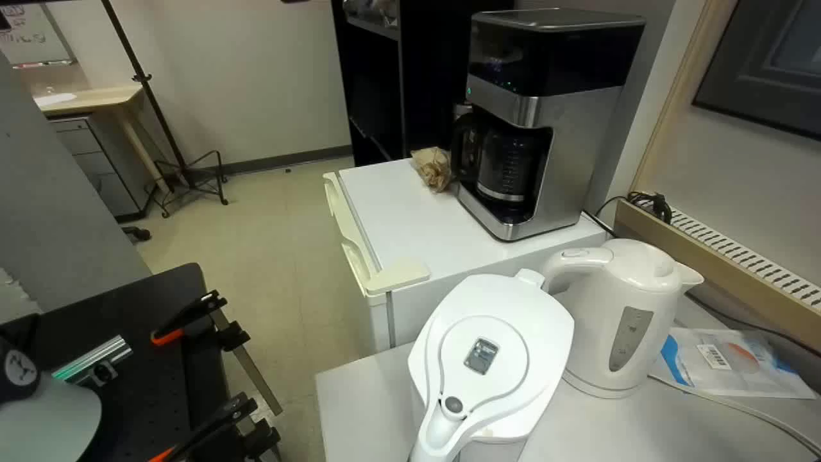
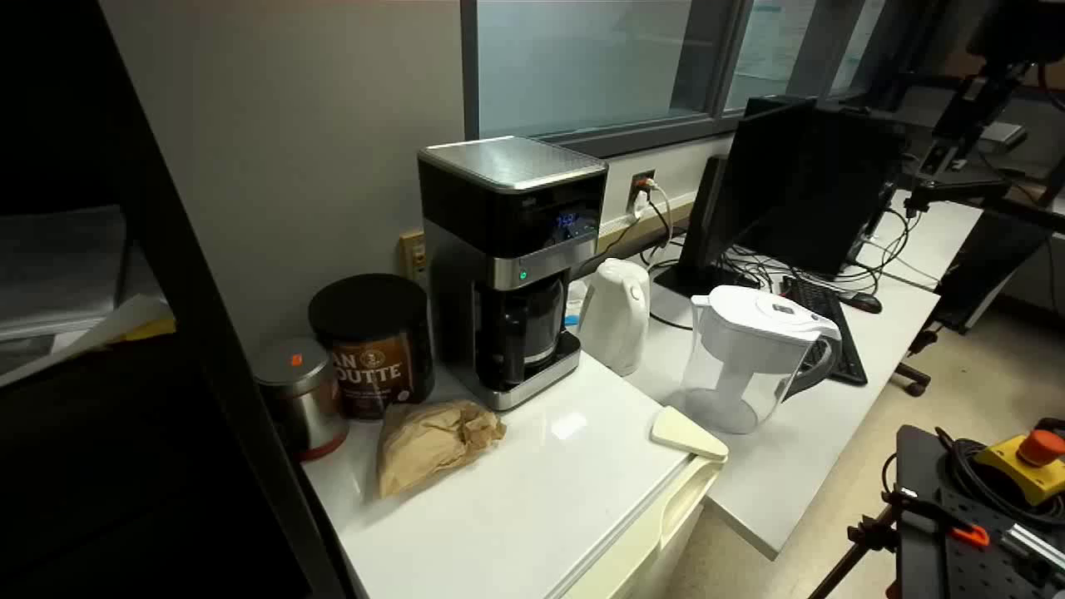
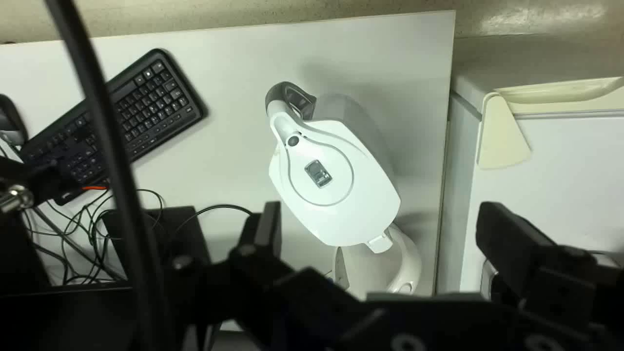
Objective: Press a button on the coffeemaker.
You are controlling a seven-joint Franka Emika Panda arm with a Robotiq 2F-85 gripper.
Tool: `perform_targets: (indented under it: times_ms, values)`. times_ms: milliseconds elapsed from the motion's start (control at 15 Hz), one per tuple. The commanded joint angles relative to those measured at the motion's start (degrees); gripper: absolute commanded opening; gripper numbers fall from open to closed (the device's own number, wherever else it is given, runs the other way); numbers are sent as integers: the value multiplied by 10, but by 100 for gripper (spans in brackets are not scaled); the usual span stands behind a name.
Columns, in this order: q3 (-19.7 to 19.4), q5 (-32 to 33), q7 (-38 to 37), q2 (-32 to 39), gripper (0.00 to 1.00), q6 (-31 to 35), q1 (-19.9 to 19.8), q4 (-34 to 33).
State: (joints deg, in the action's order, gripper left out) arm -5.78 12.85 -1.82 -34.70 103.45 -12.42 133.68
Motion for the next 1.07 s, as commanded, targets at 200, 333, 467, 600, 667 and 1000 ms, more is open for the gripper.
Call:
perform_targets:
  times_ms: [200, 333, 467, 600, 667, 1000]
  values:
    - [-6, 3, -3, 0, 100, -3, 7, -2]
    - [-6, 3, -3, 0, 100, -3, 7, -2]
    - [-6, 3, -3, 0, 100, -3, 7, -2]
    - [-1, 5, 2, 3, 100, 5, 14, 1]
    - [2, 6, 6, 6, 100, 13, 20, 3]
    - [25, 12, 47, 30, 100, 37, 65, 6]
